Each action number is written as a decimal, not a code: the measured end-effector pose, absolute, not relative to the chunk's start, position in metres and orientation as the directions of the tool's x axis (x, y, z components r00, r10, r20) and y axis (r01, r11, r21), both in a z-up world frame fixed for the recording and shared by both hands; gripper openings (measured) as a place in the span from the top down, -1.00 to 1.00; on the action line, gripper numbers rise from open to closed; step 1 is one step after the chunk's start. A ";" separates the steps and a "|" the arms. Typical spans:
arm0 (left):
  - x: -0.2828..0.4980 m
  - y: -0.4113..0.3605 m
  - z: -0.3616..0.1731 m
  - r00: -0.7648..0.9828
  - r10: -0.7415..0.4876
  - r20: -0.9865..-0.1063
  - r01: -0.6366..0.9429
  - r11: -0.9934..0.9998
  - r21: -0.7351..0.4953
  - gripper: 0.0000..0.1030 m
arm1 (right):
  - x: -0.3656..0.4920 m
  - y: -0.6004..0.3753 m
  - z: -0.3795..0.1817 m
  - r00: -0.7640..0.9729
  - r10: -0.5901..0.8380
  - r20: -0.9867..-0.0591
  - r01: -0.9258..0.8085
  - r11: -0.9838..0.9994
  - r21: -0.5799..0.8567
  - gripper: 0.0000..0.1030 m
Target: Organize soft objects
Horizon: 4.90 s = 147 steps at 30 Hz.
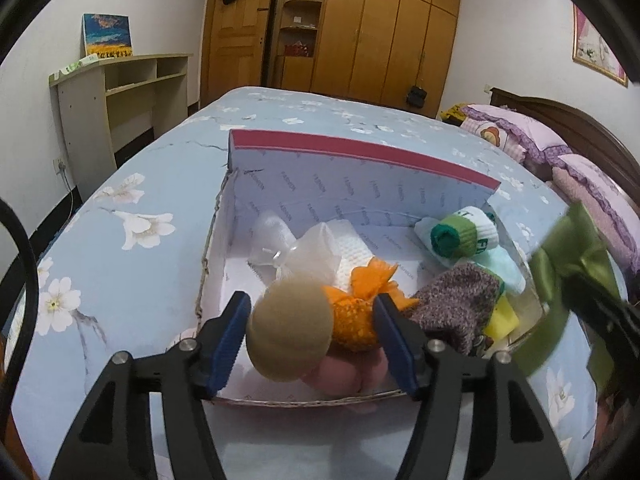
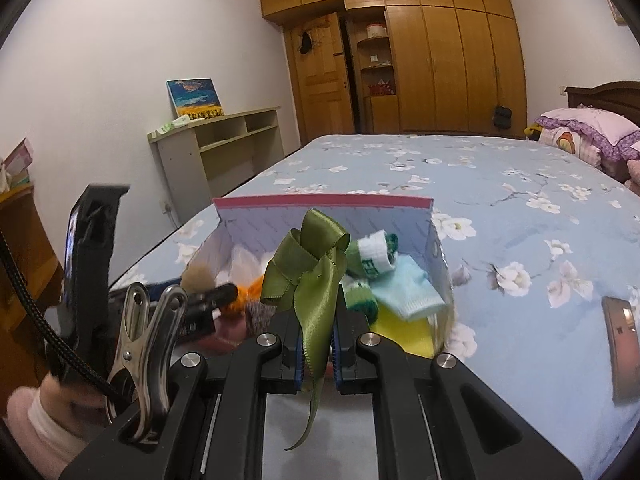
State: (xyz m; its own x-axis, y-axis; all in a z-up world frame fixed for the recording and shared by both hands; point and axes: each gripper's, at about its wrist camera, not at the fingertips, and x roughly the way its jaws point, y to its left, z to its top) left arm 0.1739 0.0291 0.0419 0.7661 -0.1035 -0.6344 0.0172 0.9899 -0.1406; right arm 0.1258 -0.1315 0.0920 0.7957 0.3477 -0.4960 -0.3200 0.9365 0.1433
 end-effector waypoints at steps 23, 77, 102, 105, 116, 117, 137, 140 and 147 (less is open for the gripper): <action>0.177 0.038 0.033 0.763 -0.129 -0.634 0.012 0.983 -0.186 -0.41 | 0.232 -0.103 0.055 0.733 0.305 -0.609 -0.269 0.951 0.153 0.79; 0.077 0.013 0.062 0.771 -0.115 -0.626 0.034 0.990 -0.140 -0.41 | 0.084 -0.126 0.067 0.758 0.285 -0.586 -0.252 0.958 0.140 -0.01; 0.079 -0.005 0.010 0.703 -0.072 -0.708 0.007 0.996 -0.094 -0.41 | 0.080 -0.142 0.008 0.667 0.198 -0.719 -0.163 0.979 0.118 -0.01; 0.082 -0.005 0.005 0.695 -0.064 -0.716 -0.002 0.996 -0.092 -0.41 | 0.081 -0.143 0.004 0.661 0.193 -0.725 -0.158 0.981 0.117 -0.01; 0.090 -0.003 -0.012 0.671 -0.053 -0.739 -0.025 0.995 -0.094 -0.41 | 0.083 -0.137 -0.008 0.660 0.162 -0.733 -0.157 0.985 0.076 -0.01; 0.090 -0.003 -0.013 0.672 -0.052 -0.739 -0.028 0.995 -0.096 -0.41 | 0.082 -0.136 -0.008 0.662 0.158 -0.732 -0.157 0.985 0.071 -0.02; 0.084 -0.007 -0.020 0.684 -0.046 -0.729 -0.023 0.996 -0.084 -0.47 | 0.077 -0.132 -0.012 0.681 0.156 -0.715 -0.155 0.986 0.068 -0.03; 0.084 -0.006 -0.020 0.683 -0.045 -0.729 -0.023 0.996 -0.083 -0.48 | 0.077 -0.132 -0.012 0.681 0.157 -0.715 -0.155 0.986 0.068 -0.03; 0.084 -0.007 -0.020 0.683 -0.045 -0.729 -0.023 0.996 -0.084 -0.48 | 0.078 -0.132 -0.012 0.681 0.157 -0.715 -0.155 0.986 0.068 -0.04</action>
State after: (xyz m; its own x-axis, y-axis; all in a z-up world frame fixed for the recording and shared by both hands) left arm 0.0844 -0.0066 -0.0198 0.6833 -0.0455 -0.7287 -0.0230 0.9962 -0.0837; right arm 0.0776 -0.1323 -0.0119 0.6809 0.1565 -0.7154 -0.1546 0.9856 0.0685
